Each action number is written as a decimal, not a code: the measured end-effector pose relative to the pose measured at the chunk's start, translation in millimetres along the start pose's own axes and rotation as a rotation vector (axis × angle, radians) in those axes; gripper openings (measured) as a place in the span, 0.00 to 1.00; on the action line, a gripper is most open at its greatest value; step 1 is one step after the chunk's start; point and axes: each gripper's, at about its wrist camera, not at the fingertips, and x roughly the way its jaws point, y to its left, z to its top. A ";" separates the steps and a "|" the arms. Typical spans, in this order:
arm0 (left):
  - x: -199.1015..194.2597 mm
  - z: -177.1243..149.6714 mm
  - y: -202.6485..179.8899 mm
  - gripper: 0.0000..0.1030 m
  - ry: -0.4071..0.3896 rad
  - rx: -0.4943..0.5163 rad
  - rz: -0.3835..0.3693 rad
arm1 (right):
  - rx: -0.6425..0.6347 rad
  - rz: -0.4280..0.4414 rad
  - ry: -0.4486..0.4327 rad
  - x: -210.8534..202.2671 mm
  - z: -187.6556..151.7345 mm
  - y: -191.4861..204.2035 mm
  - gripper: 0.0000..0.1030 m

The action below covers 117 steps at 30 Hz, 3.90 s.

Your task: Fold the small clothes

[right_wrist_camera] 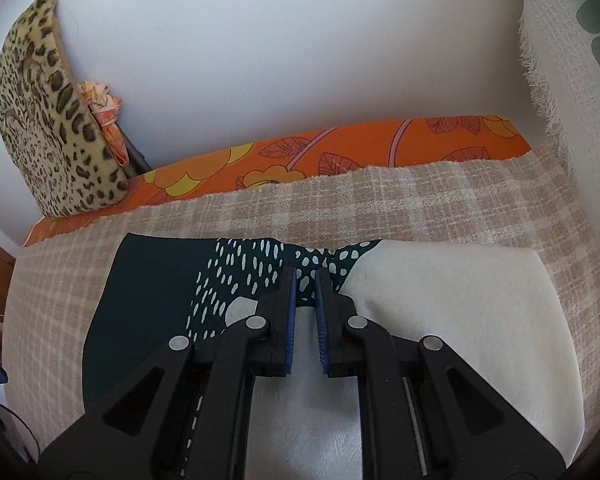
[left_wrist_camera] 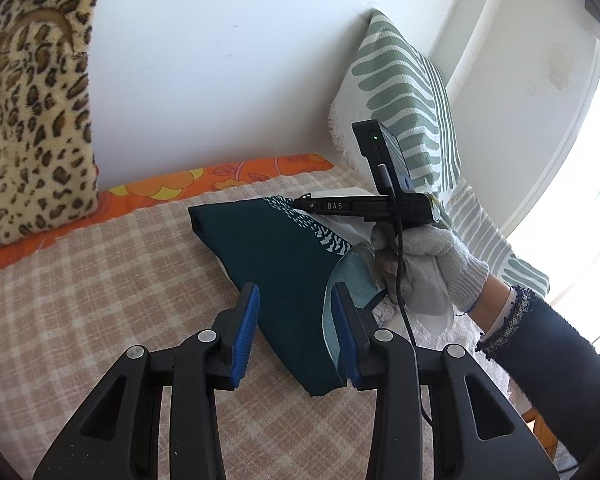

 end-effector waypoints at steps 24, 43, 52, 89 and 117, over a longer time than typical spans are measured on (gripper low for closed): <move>-97.9 -49.9 -63.3 0.76 -0.034 0.006 0.069 | 0.016 -0.118 -0.232 -210.4 -98.7 48.3 0.42; -169.7 -106.3 -90.8 0.84 -0.141 0.138 0.197 | -0.055 -0.278 -0.311 -268.2 -204.6 138.0 0.71; -168.8 -120.0 -77.4 0.99 -0.137 0.090 0.250 | -0.023 -0.315 -0.340 -264.8 -231.3 152.2 0.72; -162.7 -146.3 -48.5 0.99 -0.134 0.077 0.412 | -0.099 -0.366 -0.393 -246.7 -250.9 172.4 0.93; -166.8 -149.2 -51.7 0.99 -0.135 0.102 0.412 | -0.111 -0.359 -0.396 -245.8 -251.1 181.7 0.93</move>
